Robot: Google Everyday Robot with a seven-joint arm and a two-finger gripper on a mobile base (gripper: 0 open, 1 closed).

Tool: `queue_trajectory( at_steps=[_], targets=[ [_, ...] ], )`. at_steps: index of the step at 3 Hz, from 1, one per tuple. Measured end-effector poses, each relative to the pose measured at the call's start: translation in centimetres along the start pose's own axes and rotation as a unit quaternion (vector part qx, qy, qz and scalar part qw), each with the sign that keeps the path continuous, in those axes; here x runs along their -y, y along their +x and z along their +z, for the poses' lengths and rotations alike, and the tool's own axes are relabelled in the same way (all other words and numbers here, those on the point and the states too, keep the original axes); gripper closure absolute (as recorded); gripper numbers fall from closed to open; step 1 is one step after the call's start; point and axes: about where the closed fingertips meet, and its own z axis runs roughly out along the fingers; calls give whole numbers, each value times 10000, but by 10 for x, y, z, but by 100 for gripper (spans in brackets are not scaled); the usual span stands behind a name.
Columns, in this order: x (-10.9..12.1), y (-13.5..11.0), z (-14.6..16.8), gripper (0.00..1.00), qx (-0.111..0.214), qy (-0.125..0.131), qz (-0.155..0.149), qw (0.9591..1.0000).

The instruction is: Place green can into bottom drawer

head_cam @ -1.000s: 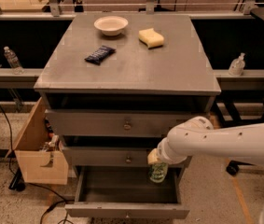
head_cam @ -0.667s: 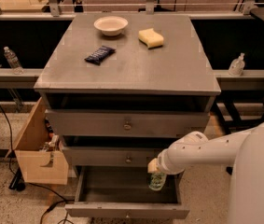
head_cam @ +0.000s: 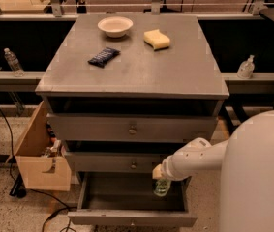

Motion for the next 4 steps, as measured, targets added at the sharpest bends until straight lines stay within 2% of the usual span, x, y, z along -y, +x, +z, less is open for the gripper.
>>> queue_trajectory(
  at_steps=[3, 4],
  targets=[
    [22, 8, 89, 100, -298, 245, 368, 9986],
    [37, 11, 110, 100, -266, 271, 486, 9981]
  ],
)
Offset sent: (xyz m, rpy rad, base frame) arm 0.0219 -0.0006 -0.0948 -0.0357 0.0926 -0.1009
